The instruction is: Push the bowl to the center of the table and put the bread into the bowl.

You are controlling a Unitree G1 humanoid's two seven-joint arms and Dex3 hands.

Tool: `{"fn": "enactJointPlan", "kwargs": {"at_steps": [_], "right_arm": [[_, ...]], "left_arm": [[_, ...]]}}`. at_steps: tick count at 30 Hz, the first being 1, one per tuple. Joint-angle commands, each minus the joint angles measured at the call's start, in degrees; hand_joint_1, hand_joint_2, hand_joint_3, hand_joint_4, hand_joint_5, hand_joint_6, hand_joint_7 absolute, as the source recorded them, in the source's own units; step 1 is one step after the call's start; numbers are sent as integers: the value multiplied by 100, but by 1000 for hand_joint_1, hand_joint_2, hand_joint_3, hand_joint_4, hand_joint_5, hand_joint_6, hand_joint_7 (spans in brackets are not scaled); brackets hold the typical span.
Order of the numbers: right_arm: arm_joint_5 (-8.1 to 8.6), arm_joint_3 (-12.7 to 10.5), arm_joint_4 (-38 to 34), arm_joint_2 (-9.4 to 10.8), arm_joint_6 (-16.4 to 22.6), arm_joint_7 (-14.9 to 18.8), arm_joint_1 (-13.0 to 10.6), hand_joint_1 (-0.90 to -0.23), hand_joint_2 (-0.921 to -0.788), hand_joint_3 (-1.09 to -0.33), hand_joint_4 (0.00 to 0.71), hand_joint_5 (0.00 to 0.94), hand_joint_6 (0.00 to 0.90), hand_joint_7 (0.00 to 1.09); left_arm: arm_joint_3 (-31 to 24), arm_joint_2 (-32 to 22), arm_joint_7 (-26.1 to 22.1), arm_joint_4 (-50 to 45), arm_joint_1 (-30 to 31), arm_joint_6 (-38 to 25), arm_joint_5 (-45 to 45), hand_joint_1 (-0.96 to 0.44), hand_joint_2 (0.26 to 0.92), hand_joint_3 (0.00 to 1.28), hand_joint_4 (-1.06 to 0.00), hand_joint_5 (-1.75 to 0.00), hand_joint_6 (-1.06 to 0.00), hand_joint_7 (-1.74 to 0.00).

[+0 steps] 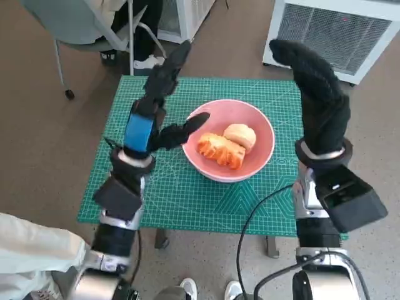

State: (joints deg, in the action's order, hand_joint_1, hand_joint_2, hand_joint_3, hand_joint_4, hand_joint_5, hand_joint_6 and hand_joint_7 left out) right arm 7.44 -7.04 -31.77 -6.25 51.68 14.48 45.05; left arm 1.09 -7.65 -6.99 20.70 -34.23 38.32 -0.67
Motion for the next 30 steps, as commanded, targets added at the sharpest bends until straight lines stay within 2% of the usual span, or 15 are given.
{"fn": "enactJointPlan", "kwargs": {"at_steps": [1, 20, 30], "right_arm": [[-44, 44, 53, 73, -153, -125, -43, -565, -921, -763, 314, 95, 29, 776], [184, 211, 82, 10, -204, 154, 24, -562, -921, -749, 335, 92, 33, 789], [205, 201, 103, -32, -187, 196, 17, -557, -921, -749, 338, 89, 28, 784]], "left_arm": [[-71, 46, -161, -278, 138, 65, -296, -297, 921, 315, -263, -30, -188, -274], [-203, 15, -338, -572, 227, 115, -389, -335, 921, 339, -282, -25, -179, -277], [-352, -96, -407, -399, 146, 196, -407, -344, 921, 336, -286, -20, -183, -269]]}}
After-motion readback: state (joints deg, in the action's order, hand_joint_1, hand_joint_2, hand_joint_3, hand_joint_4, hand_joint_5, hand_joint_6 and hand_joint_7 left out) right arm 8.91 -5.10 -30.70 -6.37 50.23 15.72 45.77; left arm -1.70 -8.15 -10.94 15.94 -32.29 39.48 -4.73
